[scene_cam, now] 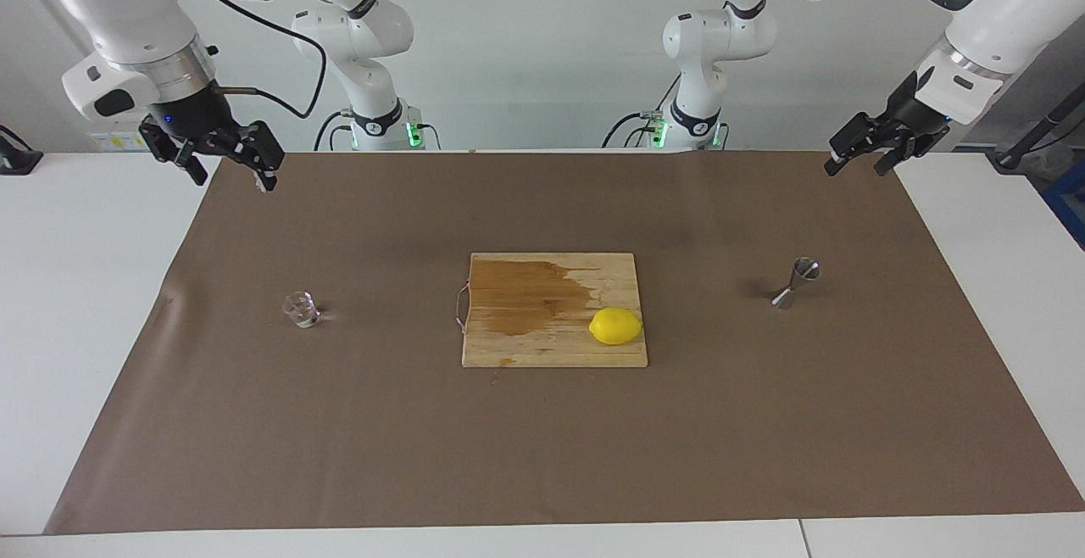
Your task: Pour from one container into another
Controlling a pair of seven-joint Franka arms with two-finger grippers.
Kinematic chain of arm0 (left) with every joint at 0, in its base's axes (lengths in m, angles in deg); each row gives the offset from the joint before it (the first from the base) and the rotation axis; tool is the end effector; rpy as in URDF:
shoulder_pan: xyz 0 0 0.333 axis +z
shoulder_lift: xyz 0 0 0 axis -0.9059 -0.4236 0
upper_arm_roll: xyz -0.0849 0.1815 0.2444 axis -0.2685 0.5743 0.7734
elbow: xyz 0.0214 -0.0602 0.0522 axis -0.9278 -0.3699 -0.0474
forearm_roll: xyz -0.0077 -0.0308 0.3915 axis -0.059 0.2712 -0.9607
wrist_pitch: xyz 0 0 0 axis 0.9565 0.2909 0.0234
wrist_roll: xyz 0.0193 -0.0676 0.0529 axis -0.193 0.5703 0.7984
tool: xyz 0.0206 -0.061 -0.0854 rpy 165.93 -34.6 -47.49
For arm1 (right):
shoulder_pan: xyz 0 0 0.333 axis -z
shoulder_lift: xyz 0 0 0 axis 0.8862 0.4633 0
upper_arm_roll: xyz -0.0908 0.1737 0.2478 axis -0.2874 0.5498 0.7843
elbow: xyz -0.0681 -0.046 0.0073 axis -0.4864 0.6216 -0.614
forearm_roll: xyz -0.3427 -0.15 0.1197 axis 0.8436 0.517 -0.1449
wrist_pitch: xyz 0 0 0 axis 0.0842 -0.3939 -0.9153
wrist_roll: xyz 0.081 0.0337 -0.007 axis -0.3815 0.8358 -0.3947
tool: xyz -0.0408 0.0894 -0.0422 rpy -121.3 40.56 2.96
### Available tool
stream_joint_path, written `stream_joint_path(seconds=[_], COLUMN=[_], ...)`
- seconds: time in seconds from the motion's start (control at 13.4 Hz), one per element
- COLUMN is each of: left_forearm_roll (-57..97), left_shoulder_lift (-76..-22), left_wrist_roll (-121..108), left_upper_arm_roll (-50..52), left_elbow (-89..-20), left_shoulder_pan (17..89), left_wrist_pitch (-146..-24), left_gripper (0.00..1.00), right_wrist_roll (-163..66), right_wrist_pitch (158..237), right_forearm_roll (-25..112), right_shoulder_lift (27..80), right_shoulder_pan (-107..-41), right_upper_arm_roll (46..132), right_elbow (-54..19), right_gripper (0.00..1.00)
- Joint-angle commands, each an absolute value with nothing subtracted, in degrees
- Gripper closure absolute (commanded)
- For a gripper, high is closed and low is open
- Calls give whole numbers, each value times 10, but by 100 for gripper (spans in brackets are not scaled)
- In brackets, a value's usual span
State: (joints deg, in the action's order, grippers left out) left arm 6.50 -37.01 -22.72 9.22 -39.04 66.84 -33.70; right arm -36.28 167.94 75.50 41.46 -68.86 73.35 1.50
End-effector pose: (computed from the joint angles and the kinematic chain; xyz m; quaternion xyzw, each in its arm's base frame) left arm 0.5330 0.0423 0.6101 0.9926 0.0485 -0.0372 0.1048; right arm 0.5672 -0.0198 0.6368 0.9986 -0.0506 0.0013 0.0173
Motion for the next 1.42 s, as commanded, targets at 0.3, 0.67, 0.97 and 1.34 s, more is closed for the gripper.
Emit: stream_joint_path(seconds=[0.3,0.67,0.97,1.34], left_forearm_roll=[170,234,254,321], left_shoulder_lift=[-458,-507,-528,-548], left_wrist_roll=[-160,-5,111,312], left_upper_arm_roll=[87,90,83,86], left_elbow=[-337,-306,-290,-290], left_shoulder_pan=[779,814,833,847], left_wrist_pitch=[-205,-114,-93,-71], left_gripper=[0,0,0,0], right_wrist_roll=[-377,-377,-378,-378], right_wrist_pitch=[1679,1678,1678,1678], right_forearm_roll=[762,762,762,765], right_shoulder_lift=[419,418,418,418], right_shoulder_pan=[-688,-688,-688,-688], right_upper_arm_roll=[733,733,733,733], right_elbow=[19,19,18,17], right_gripper=[0,0,0,0])
